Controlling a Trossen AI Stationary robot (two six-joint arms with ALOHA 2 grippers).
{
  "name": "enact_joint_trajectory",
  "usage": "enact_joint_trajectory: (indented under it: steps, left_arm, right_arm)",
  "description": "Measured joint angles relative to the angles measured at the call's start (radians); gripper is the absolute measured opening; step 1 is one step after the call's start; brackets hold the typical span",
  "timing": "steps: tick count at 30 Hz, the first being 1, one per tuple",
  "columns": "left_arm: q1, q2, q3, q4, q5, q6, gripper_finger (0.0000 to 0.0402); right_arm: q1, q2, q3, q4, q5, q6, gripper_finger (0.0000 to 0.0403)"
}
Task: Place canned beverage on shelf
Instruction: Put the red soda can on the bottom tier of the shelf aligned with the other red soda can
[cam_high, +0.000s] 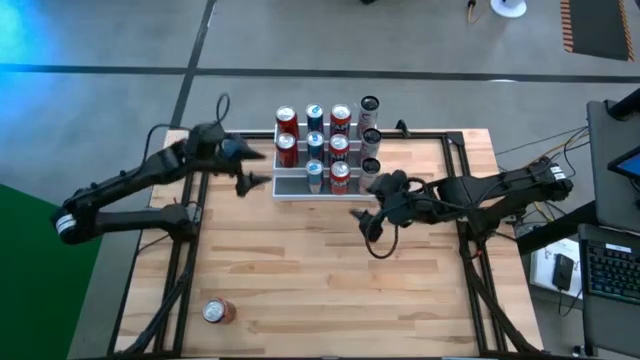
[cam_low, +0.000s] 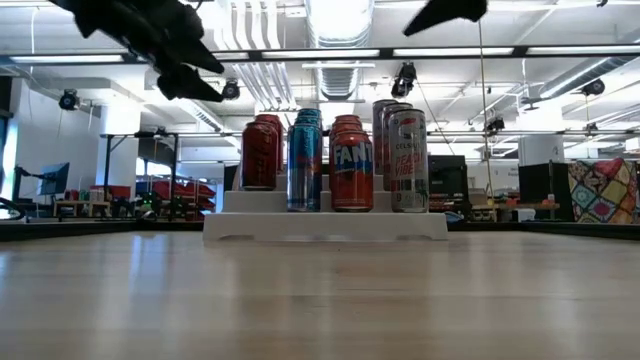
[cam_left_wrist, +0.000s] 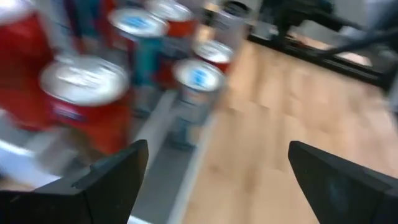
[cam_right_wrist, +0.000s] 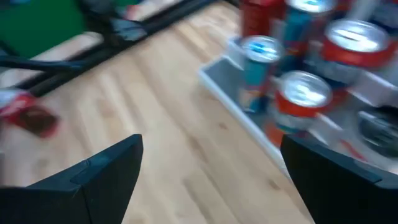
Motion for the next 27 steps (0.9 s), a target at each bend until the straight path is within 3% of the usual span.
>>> enact_joint_trajectory:
  steps: [6, 12, 21, 24, 27]
  left_arm:
    - [-0.240, -0.149, -0.129, -0.012, -0.012, -0.154, 0.0373]
    - [-0.597, -0.275, -0.181, -0.018, -0.036, -0.218, 0.0373]
    - [-1.134, -0.298, -0.136, -0.143, -0.396, -0.443, 0.0373]
    - [-1.244, -0.283, -0.123, -0.215, -0.525, -0.485, 0.0373]
    - [-1.301, -0.275, -0.117, -0.220, -0.579, -0.516, 0.0373]
  right_arm:
    - [0.000, 0.018, -0.051, 0.252, -0.087, -0.136, 0.0370]
    - [0.004, 0.112, -0.065, 0.494, -0.229, -0.280, 0.0370]
    - [0.007, 0.301, 0.032, 0.560, -0.253, -0.248, 0.0370]
    - [0.016, 0.376, 0.086, 0.603, -0.255, -0.224, 0.0370]
    - [0.024, 0.458, 0.166, 0.588, -0.252, -0.174, 0.0370]
